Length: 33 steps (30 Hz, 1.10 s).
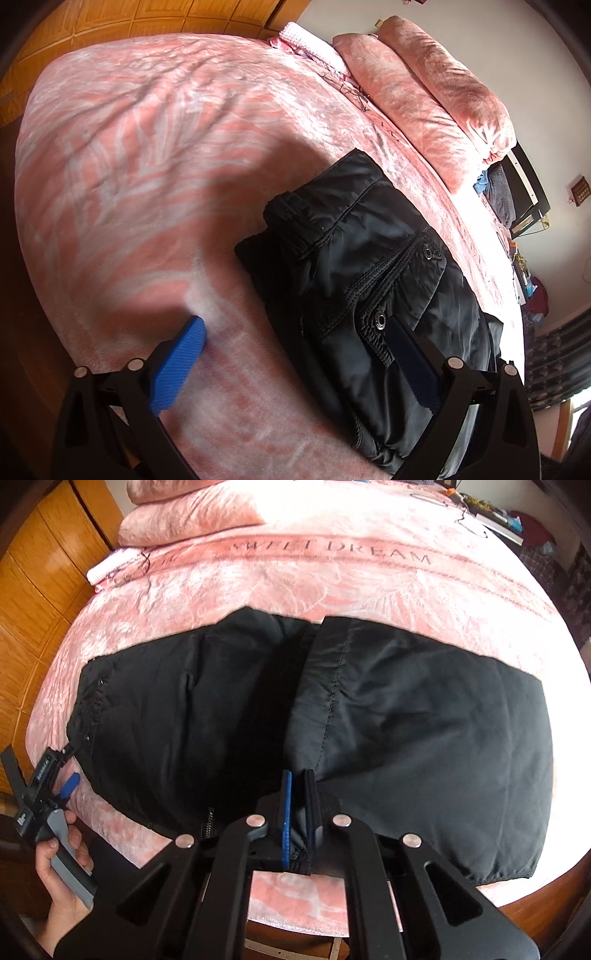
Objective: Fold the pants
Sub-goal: 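Grasp the folded edge of the black pants with the right tool, then grasp the pants end with the left tool while the right tool holds the edge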
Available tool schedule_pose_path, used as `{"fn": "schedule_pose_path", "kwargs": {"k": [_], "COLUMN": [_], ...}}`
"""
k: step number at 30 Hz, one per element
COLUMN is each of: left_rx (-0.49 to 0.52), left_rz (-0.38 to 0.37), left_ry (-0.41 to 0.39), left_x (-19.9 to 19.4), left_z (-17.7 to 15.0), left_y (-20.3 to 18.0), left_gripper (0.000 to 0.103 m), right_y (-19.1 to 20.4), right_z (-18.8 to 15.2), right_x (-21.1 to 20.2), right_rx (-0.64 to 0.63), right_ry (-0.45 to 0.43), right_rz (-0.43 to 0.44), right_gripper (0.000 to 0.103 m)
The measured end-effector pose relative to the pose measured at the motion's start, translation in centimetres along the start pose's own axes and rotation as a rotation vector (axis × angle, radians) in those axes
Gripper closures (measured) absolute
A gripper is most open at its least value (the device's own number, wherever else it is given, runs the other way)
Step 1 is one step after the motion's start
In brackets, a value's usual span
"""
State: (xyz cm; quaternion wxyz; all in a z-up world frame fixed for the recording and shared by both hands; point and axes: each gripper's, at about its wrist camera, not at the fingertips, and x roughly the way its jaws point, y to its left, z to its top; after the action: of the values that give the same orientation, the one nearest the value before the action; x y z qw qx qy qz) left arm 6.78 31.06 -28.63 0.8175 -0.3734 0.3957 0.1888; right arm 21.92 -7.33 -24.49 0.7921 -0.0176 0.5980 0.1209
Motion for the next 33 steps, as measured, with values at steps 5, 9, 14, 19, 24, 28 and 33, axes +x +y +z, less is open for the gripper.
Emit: {"fn": "schedule_pose_path", "kwargs": {"k": [5, 9, 14, 19, 24, 28, 33], "left_rx": [0.008, 0.023, 0.024, 0.03, 0.025, 0.027, 0.01], "left_rz": [0.011, 0.02, 0.022, 0.029, 0.026, 0.036, 0.013], "left_ry": [0.002, 0.008, 0.019, 0.029, 0.038, 0.053, 0.094], "left_x": [0.1, 0.2, 0.3, 0.4, 0.5, 0.7, 0.6], "left_z": [0.0, 0.0, 0.0, 0.0, 0.0, 0.2, 1.1], "left_y": [-0.1, -0.3, -0.3, -0.4, -0.3, -0.5, -0.4], "left_gripper": [0.005, 0.005, 0.004, 0.004, 0.004, 0.004, 0.004], "right_y": [1.3, 1.8, 1.5, -0.2, -0.5, 0.4, 1.8], "right_z": [0.3, 0.9, 1.9, 3.0, 2.7, 2.2, 2.8], "right_x": [0.7, -0.1, -3.0, -2.2, 0.1, 0.9, -0.2], "right_rx": [-0.087, -0.118, -0.146, -0.12, -0.135, -0.188, -0.28], "right_ry": [0.025, 0.023, -0.045, -0.045, 0.019, 0.039, 0.039], "right_rz": [-0.029, 0.022, 0.055, 0.018, 0.037, 0.037, 0.042], "right_gripper": [0.097, 0.078, 0.078, 0.077, 0.076, 0.067, 0.065]}}
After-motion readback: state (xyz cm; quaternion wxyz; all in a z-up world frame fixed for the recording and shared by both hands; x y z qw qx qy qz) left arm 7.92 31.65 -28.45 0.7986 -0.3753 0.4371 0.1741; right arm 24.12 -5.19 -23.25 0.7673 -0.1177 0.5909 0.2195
